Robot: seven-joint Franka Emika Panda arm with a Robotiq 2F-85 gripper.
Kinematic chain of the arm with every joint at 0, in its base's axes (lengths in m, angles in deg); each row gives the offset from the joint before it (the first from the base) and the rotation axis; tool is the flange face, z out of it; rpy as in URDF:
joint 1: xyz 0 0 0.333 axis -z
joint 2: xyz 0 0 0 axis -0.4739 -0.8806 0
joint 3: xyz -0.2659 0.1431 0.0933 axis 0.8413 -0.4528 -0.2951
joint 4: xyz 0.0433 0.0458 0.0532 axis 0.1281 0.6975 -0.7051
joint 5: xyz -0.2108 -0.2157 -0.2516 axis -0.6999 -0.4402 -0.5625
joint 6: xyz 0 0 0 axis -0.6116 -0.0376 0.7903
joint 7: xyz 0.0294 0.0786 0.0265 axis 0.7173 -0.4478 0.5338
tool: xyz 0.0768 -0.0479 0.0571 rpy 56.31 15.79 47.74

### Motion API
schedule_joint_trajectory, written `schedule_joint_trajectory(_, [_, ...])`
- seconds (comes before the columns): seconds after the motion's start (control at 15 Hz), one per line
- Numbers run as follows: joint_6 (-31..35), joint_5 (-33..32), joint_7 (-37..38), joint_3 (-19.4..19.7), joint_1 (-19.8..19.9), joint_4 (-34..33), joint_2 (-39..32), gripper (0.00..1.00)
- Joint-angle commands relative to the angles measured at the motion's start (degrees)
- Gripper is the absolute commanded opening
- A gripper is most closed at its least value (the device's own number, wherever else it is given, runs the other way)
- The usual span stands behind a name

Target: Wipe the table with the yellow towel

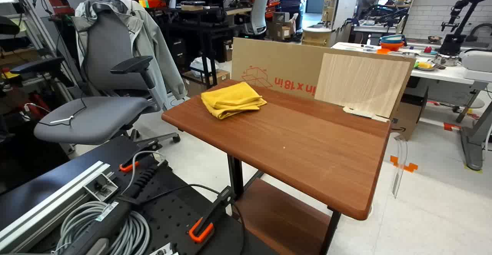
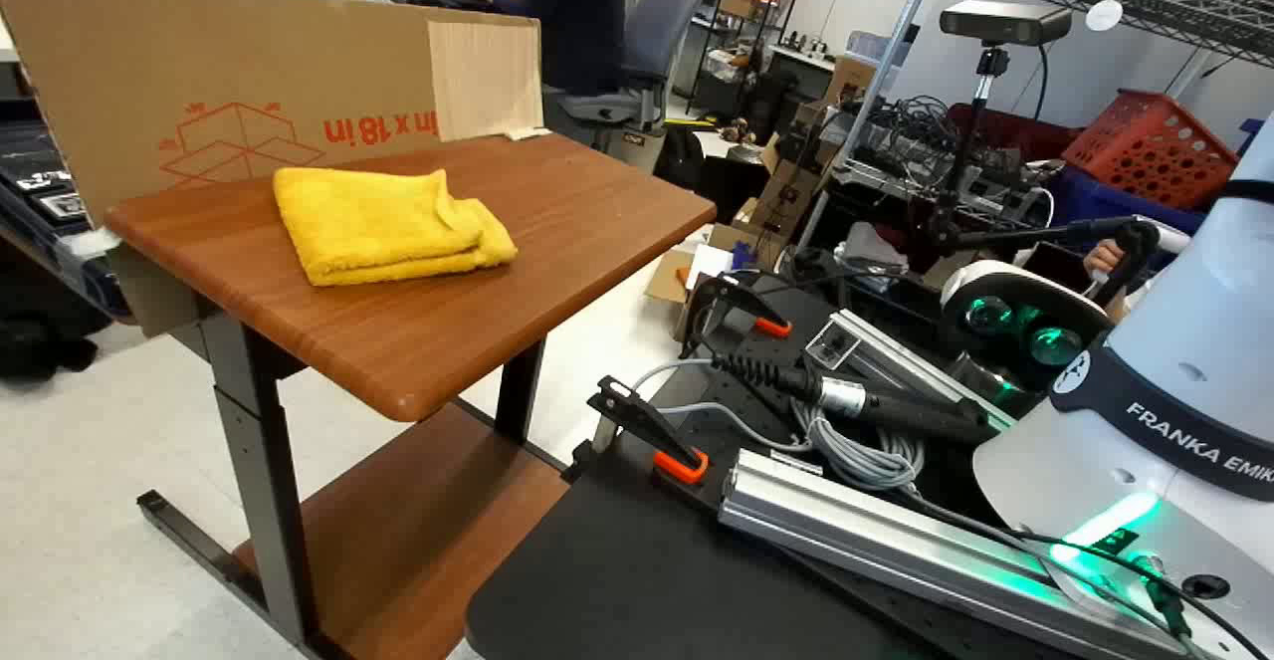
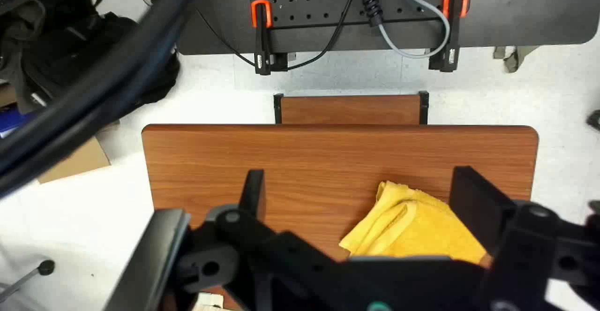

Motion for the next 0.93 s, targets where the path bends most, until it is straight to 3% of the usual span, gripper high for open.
schedule_joint_trajectory(0.0, [-0.2,-0.7,0.6,1.5,-1.7,-0.2,-0.2,1.00])
schedule_joint_trajectory(0.13, [2.5,0.5,2.4,1.5,-1.8,-0.2,-0.9,1.00])
schedule_joint_trajectory(0.33, [13.2,4.6,6.3,1.9,-1.8,-0.4,-3.4,1.00])
schedule_joint_trajectory(0.6, [28.4,7.3,14.0,0.5,-0.7,-3.4,-13.5,1.00])
schedule_joint_trajectory(0.87, [28.7,2.0,26.2,0.6,0.3,-11.6,-28.2,1.00])
